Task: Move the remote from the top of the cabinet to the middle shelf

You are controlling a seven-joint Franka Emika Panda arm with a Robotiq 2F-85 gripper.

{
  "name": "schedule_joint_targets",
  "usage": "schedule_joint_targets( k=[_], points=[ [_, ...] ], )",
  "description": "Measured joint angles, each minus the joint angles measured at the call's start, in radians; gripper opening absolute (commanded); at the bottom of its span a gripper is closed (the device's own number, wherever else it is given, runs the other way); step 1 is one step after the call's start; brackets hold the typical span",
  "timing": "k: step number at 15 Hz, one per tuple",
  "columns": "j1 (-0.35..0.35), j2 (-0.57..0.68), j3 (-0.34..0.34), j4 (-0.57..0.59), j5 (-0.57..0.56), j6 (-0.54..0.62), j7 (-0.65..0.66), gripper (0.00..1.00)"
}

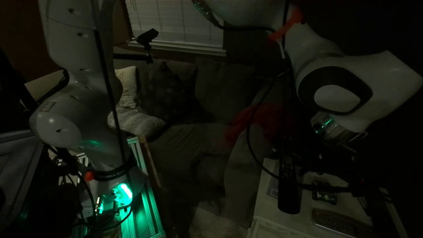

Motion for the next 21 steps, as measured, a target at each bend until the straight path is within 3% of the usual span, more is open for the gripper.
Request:
schedule_joint_targets(
  k=[8, 11, 14, 17, 21],
  points=[
    [-0.094, -0.098, -0.069, -0.181, 0.355, 0.218, -0.426, 1.0],
    [-0.073, -0.154, -0.064, -0.326, 0.505, 0.345, -0.561, 1.0],
    [-0.019, -0.189, -0.064, -0.423, 0.563, 0.452, -0.608, 1.0],
    [0.001, -0.195, -0.066, -0.439, 0.588, 0.473, -0.61, 1.0],
    [0.038, -0.165, -0.055, -0.438, 0.828, 0.58, -0.758, 1.0]
  ],
)
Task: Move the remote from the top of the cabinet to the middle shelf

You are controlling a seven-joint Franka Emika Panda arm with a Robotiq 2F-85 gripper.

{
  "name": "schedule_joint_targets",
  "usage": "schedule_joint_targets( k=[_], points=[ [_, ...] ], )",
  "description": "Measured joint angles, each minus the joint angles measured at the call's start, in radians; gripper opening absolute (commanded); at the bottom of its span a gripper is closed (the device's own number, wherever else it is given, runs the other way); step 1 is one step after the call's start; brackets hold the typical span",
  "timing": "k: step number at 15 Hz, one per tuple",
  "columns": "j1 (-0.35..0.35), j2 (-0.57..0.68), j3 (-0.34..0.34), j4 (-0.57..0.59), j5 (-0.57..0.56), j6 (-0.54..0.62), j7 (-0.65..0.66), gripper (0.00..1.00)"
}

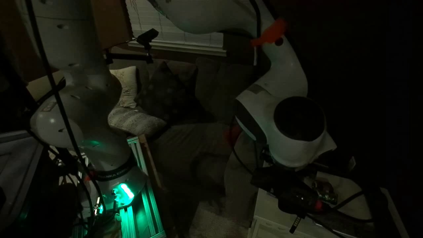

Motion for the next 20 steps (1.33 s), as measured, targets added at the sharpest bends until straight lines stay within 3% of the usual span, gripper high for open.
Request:
schedule_joint_targets(
  k=[3, 12, 20],
  points=[
    [0.018, 0.052, 0.027, 0.012, 0.106, 0.049, -0.095, 1.0],
    [0.011, 0.171, 0.051, 0.103, 0.11, 0.153, -0.26, 1.0],
    [0.022, 0.254, 0.05, 0.129, 0.074, 0.206, -0.282, 1.0]
  ],
)
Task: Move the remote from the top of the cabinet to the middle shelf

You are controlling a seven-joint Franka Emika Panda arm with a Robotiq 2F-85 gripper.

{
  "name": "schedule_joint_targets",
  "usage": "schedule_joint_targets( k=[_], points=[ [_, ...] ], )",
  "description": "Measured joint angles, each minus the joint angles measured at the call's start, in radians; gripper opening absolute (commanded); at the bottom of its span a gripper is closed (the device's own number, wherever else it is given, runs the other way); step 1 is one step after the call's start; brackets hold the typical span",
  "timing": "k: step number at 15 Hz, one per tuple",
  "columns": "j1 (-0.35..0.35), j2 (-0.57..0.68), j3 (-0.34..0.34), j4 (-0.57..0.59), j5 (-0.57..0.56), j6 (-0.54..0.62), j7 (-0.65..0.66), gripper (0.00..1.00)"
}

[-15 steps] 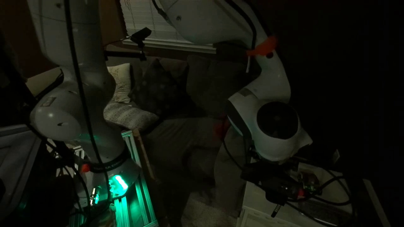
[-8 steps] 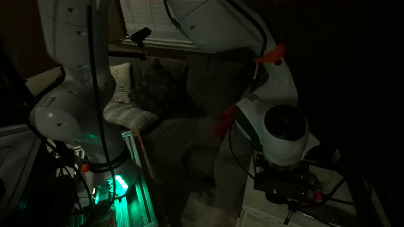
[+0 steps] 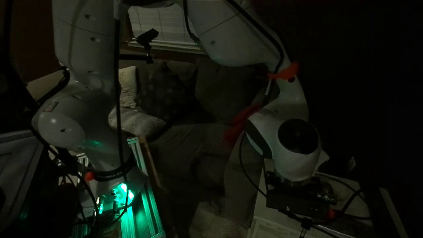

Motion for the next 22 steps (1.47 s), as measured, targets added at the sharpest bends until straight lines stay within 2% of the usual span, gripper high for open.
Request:
schedule_joint_targets(
  k=[1, 2, 3, 4, 6, 17, 22],
  points=[
    [0.001, 0.006, 0.0, 0.004, 0.0, 0.001, 0.0, 1.0],
    [0.002, 0.01, 0.0, 0.007, 0.0, 0.001, 0.0, 0.95],
    [0.002, 0.013, 0.0, 0.01, 0.0, 0.002, 0.0, 0.99],
    [0.002, 0.014, 0.0, 0.012, 0.0, 0.003, 0.0, 0.96],
    [0.002, 0.015, 0.0, 0.018, 0.0, 0.009, 0.0, 1.0],
    [0.015, 0.018, -0.007, 0.027, -0.07, 0.049, 0.009, 1.0],
    [0.03, 0.016, -0.035, 0.026, -0.16, 0.074, 0.01, 1.0]
  ],
)
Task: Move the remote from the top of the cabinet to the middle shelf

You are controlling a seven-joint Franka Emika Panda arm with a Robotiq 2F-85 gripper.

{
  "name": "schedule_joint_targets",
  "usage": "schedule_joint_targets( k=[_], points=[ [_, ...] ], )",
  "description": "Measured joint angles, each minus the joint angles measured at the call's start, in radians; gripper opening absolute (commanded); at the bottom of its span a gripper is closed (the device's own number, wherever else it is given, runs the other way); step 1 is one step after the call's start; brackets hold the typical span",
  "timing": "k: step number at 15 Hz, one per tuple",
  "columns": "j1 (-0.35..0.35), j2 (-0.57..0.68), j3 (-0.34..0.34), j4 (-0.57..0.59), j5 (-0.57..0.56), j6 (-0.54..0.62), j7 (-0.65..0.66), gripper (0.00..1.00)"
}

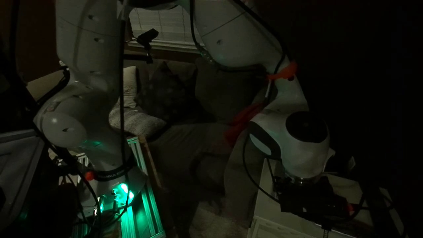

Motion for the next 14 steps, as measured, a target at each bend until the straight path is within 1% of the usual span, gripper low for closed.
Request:
schedule_joint_targets(
  k=[3, 8, 12, 14],
  points=[
    [0.017, 0.0, -0.009, 0.0, -0.03, 0.026, 0.0, 1.0],
    [0.06, 0.006, -0.02, 0.0, -0.074, 0.034, 0.008, 1.0],
    [0.104, 0.022, -0.054, 0.001, -0.112, 0.068, 0.041, 1.0],
    [0.135, 0.031, -0.085, 0.001, -0.14, 0.083, 0.073, 1.0]
  ],
)
